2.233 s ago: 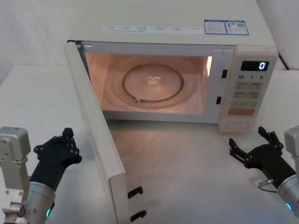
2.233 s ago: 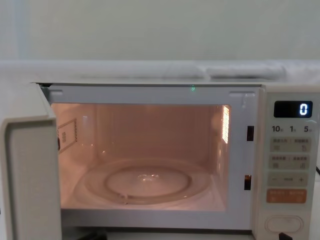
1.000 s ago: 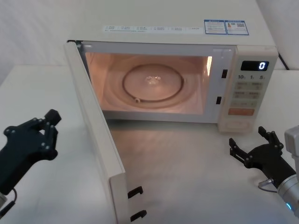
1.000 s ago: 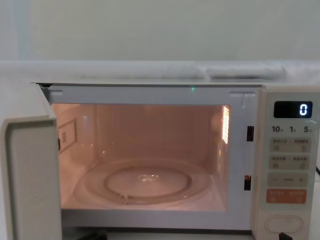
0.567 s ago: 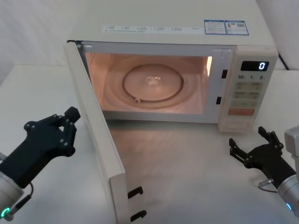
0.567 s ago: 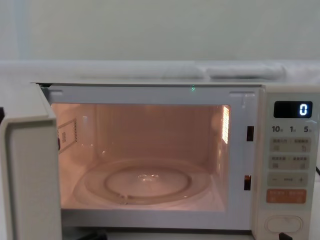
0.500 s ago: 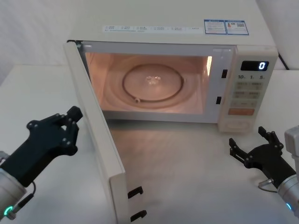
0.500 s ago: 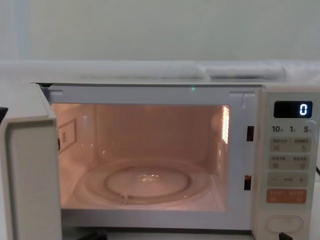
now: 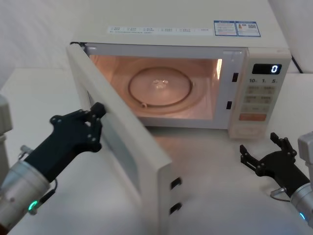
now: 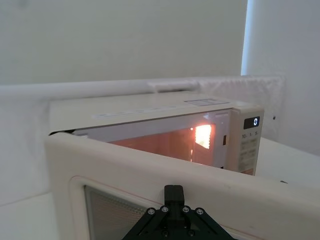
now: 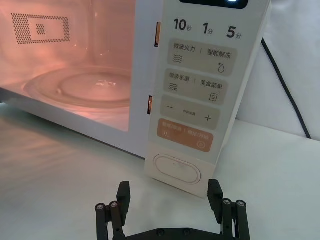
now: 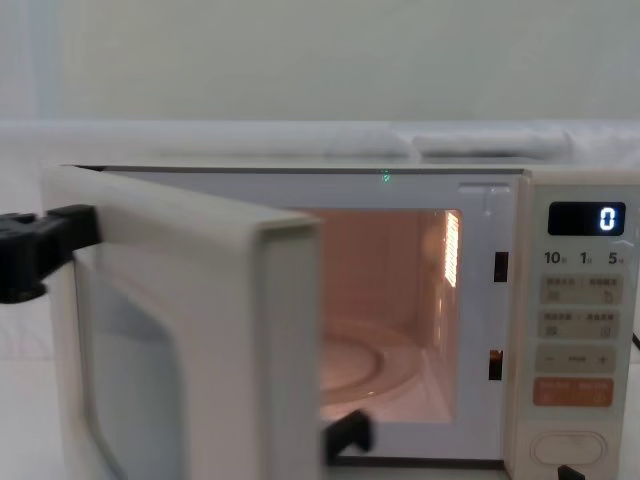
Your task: Press the button to open the microwave door with one hand; close the microwave door with the other hand.
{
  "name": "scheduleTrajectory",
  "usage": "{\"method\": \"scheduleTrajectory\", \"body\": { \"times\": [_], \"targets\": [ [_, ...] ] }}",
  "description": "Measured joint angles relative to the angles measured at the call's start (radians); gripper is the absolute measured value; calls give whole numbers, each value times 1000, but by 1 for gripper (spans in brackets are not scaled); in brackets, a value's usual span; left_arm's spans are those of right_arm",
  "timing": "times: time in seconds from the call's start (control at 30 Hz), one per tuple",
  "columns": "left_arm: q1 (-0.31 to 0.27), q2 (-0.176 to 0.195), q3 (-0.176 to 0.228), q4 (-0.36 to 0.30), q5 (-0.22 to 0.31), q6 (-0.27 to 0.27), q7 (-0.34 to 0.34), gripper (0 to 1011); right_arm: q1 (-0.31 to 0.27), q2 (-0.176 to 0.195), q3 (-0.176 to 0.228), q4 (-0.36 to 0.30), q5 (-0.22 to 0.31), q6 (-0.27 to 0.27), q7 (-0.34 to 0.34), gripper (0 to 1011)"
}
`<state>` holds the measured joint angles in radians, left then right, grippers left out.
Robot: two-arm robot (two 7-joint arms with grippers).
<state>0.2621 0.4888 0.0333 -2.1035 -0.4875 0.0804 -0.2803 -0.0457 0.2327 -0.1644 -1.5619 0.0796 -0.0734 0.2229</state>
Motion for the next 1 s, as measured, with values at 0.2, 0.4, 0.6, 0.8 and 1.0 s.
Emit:
{"method": "scheduleTrajectory", "body": {
  "times": [0.2, 0.4, 0.6, 0.8, 1.0],
  "targets": [
    [-73, -14, 61, 32, 22, 15, 15, 0, 0, 0, 0, 0, 0, 0, 0, 1000],
    [-138, -34, 110, 68, 42, 30, 24, 0, 0, 0, 0, 0, 0, 0, 0, 1000],
    [-205, -57, 156, 115, 69, 56, 39, 0, 0, 0, 0, 0, 0, 0, 0, 1000],
    [-265, -84, 191, 166, 99, 82, 55, 0, 0, 0, 0, 0, 0, 0, 0, 1000],
    [-312, -113, 215, 205, 130, 92, 68, 0, 0, 0, 0, 0, 0, 0, 0, 1000]
  ]
}}
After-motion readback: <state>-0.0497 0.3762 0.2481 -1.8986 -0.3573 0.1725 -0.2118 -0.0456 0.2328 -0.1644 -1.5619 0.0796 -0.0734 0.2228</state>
